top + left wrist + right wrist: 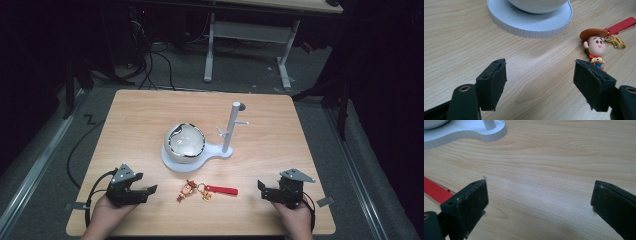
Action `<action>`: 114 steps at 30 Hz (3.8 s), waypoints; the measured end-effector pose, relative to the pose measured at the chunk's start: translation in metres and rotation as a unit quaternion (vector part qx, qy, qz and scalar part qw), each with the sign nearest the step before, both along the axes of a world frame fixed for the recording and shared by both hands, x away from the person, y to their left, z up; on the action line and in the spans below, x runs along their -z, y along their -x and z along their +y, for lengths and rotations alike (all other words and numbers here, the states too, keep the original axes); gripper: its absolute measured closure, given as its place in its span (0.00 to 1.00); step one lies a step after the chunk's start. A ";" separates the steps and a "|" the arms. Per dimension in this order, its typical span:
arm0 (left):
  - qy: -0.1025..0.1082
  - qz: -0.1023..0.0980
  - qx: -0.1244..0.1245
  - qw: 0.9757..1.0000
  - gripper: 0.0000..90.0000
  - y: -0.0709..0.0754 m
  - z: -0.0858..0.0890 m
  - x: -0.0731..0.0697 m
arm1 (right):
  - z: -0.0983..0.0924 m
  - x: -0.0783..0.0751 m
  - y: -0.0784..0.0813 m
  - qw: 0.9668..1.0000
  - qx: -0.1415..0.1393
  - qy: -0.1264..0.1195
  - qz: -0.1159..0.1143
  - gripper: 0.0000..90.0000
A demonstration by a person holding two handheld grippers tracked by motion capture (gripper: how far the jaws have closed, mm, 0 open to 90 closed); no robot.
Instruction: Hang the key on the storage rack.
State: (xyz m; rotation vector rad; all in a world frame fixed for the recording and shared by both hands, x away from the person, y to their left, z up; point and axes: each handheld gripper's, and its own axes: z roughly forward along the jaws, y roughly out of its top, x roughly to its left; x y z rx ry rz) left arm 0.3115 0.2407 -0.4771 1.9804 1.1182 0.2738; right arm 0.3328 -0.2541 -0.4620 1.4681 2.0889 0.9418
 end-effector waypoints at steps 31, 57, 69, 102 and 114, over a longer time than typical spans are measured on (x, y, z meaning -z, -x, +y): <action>-0.009 0.007 0.004 1.000 0.31 0.004 0.003 0.001 | 0.048 -0.007 0.000 0.982 -0.174 0.021 0.063 0.14; -0.010 0.006 0.019 1.000 0.32 0.004 -0.001 0.000 | 0.171 -0.026 -0.034 0.856 -0.391 0.273 0.199 0.35; -0.012 0.008 0.027 1.000 0.33 0.005 -0.001 0.000 | 0.211 -0.019 -0.055 0.804 -0.429 0.329 0.246 0.68; -0.020 0.015 0.036 0.999 0.34 0.005 -0.004 0.004 | 0.216 -0.075 -0.052 0.789 -0.419 0.361 0.267 0.99; -0.025 0.017 0.040 0.999 0.34 0.005 -0.004 0.004 | 0.210 -0.017 -0.043 0.792 -0.412 0.336 0.301 0.60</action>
